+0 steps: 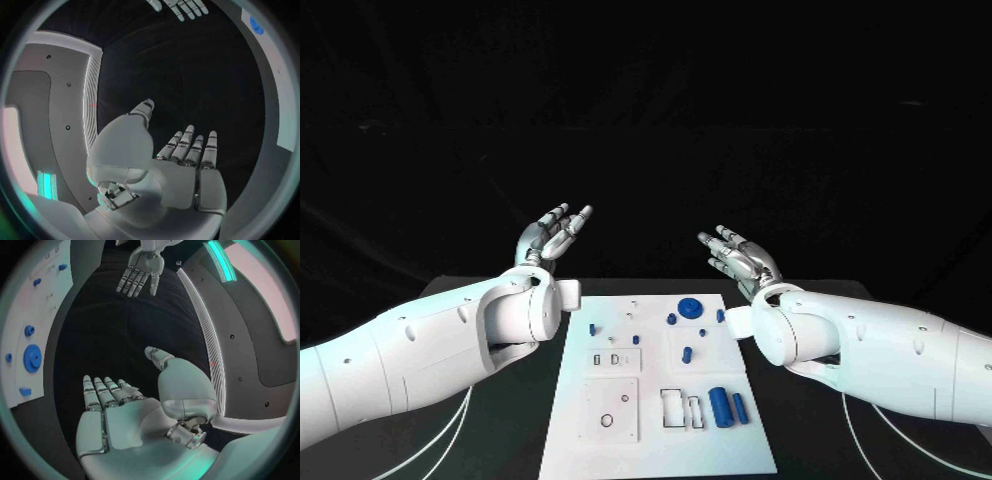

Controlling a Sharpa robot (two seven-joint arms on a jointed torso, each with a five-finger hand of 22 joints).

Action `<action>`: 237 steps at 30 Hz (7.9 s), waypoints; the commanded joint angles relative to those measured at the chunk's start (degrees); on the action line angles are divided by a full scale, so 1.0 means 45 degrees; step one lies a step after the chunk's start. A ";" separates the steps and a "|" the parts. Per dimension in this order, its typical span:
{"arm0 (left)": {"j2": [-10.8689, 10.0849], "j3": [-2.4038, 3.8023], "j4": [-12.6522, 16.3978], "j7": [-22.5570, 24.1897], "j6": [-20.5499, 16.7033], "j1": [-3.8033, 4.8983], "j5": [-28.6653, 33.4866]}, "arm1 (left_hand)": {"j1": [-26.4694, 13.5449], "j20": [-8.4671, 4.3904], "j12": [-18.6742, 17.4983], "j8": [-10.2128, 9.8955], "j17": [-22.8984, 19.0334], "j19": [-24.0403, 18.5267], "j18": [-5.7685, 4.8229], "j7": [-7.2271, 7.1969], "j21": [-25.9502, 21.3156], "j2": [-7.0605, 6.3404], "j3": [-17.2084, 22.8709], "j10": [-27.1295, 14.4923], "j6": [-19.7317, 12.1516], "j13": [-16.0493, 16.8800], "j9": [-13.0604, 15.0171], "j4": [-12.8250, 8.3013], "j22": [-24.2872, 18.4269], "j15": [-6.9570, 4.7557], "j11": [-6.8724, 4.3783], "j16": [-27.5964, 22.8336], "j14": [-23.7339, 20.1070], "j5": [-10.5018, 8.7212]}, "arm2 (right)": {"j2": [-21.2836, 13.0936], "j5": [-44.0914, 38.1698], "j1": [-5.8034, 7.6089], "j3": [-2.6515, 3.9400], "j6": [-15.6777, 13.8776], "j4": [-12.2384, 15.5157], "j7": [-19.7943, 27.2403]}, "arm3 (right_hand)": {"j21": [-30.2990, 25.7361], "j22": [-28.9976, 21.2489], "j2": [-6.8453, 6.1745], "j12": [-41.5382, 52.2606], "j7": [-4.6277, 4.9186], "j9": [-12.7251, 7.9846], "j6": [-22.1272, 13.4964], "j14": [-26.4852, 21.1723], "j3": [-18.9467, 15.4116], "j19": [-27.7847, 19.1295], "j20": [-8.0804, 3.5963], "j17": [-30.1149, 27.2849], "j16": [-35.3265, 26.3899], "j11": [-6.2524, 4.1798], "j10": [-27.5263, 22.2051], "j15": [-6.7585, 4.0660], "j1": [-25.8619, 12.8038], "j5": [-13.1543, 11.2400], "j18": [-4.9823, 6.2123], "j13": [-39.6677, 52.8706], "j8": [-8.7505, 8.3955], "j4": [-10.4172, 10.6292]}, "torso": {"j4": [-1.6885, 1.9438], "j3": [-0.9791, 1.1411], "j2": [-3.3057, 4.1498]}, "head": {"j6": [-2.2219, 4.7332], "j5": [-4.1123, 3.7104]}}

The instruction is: Assemble the parts on the task board

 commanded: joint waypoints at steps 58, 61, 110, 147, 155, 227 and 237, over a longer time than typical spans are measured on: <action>-0.3230 0.0208 0.4136 -0.0232 0.3848 0.0228 -0.0107 | 0.2095 -0.0230 0.0551 0.2295 0.1782 0.6253 0.1029 0.1192 0.3181 -0.0087 0.0135 0.6388 0.6406 0.0090 0.1276 -0.0491 0.1112 -0.0766 -0.0139 0.3187 0.9028 0.0374 | 0.0716 -1.9881 0.1368 -0.0280 0.3544 -0.1429 -0.6434 | 1.4770 1.1743 -0.1828 0.0604 0.0479 0.4102 1.1097 1.7316 0.0875 1.4239 -0.2059 1.3504 1.5586 -0.2110 1.2008 -0.3123 0.3058 -0.0239 0.0823 0.0670 0.2340 -0.3749 | 0.0519 -0.0400 0.2557 | -0.0227 -0.0352; -0.3252 0.0209 0.4141 -0.0238 0.3854 0.0229 -0.0107 | 0.2095 -0.0230 0.0551 0.2295 0.1782 0.6253 0.1029 0.1192 0.3181 -0.0087 0.0135 0.6388 0.6406 0.0090 0.1276 -0.0491 0.1112 -0.0766 -0.0139 0.3187 0.9028 0.0374 | 0.0720 -2.0103 0.1369 -0.0280 0.3550 -0.1430 -0.6630 | 1.4960 1.1996 -0.1880 0.0596 0.0488 0.4143 1.1066 1.7328 0.0774 1.4303 -0.2035 1.3652 1.5782 -0.2091 1.1847 -0.3096 0.3053 -0.0274 0.0793 0.0669 0.2299 -0.3718 | 0.0511 -0.0394 0.2574 | -0.0228 -0.0361; -0.3337 0.0208 0.4101 -0.0594 0.3927 0.0233 -0.0106 | 0.2007 -0.0220 0.0456 0.2287 0.1806 0.6244 0.1025 0.1213 0.3146 -0.0059 0.0087 0.6377 0.6340 0.0093 0.1269 -0.0464 0.1072 -0.0751 -0.0119 0.3143 0.9003 0.0226 | 0.0898 -1.9804 0.1369 -0.0266 0.3488 -0.1220 -0.6633 | 1.6726 1.4576 -0.1667 0.1049 0.0312 0.4645 1.1213 1.7478 0.1346 1.5229 -0.2127 1.4783 1.7142 -0.2319 1.3112 -0.3237 0.3114 -0.0217 0.0401 0.1057 0.2272 -0.3194 | 0.0501 -0.0395 0.2952 | -0.0169 -0.0384; -0.3350 0.0208 0.4039 -0.0806 0.3889 0.0233 -0.0106 | 0.2147 -0.0213 0.0320 0.2238 0.1856 0.6270 0.1027 0.1256 0.3120 0.0011 0.0137 0.6359 0.6168 0.0093 0.1245 -0.0617 0.1023 -0.0742 -0.0093 0.3108 0.9016 0.0026 | 0.1294 -1.9403 0.1460 -0.0010 0.1655 -0.0988 -0.7528 | 1.7013 1.5059 -0.1090 0.1105 -0.0188 0.5758 1.2077 1.7476 0.2083 1.5325 -0.2426 1.4864 1.7433 -0.2736 1.4078 -0.3578 0.3391 -0.0824 0.0347 0.1511 0.3169 -0.2516 | 0.0528 -0.0421 0.3044 | 0.0004 -0.0331; -0.3361 0.0208 0.4072 -0.0800 0.3887 0.0233 -0.0106 | 0.2147 -0.0213 0.0320 0.2238 0.1856 0.6270 0.1027 0.1256 0.3120 0.0011 0.0137 0.6359 0.6168 0.0093 0.1245 -0.0617 0.1023 -0.0742 -0.0093 0.3108 0.9016 0.0026 | 0.1750 -1.9506 0.1523 0.0042 0.1230 -0.1325 -0.7717 | 1.7014 1.5064 -0.1105 0.1087 -0.0188 0.5791 1.2056 1.7474 0.2099 1.5323 -0.2430 1.4854 1.7433 -0.2734 1.4069 -0.3579 0.3383 -0.0811 0.0346 0.1517 0.3178 -0.2496 | 0.0520 -0.0415 0.3071 | 0.0042 -0.0294; -0.3307 0.0209 0.4118 -0.0807 0.3873 0.0353 -0.0106 | 0.2146 -0.0207 0.0257 0.2246 0.1880 0.6277 0.1025 0.1270 0.3104 0.0031 0.0136 0.6369 0.6133 0.0097 0.1246 -0.0669 0.0994 -0.0732 -0.0083 0.3076 0.9004 0.0003 | 0.3704 -1.9041 0.1479 0.0063 0.1988 -0.3388 -0.7750 | 1.6219 1.4036 -0.2376 0.0595 0.0553 0.5831 1.0241 1.7186 0.2407 1.4504 -0.1984 1.3784 1.7059 -0.2102 1.2462 -0.3064 0.3051 -0.0936 0.0593 0.1516 0.2112 -0.2022 | 0.0528 -0.0428 0.3177 | 0.0003 -0.0084; -0.3313 0.0209 0.4096 -0.0811 0.3889 0.0354 -0.0106 | 0.2128 -0.0206 0.0239 0.2246 0.1887 0.6280 0.1024 0.1276 0.3099 0.0030 0.0125 0.6373 0.6119 0.0098 0.1246 -0.0675 0.0986 -0.0730 -0.0080 0.3068 0.9003 -0.0004 | 0.3345 -1.9042 0.1479 0.0060 0.1566 -0.2957 -0.7662 | 1.6041 1.3833 -0.2501 0.0657 0.0638 0.5739 1.0088 1.7093 0.2286 1.4339 -0.1889 1.3518 1.6963 -0.2013 1.2100 -0.2976 0.3151 -0.0927 0.0646 0.1488 0.1932 -0.2023 | 0.0526 -0.0418 0.3184 | 0.0019 -0.0080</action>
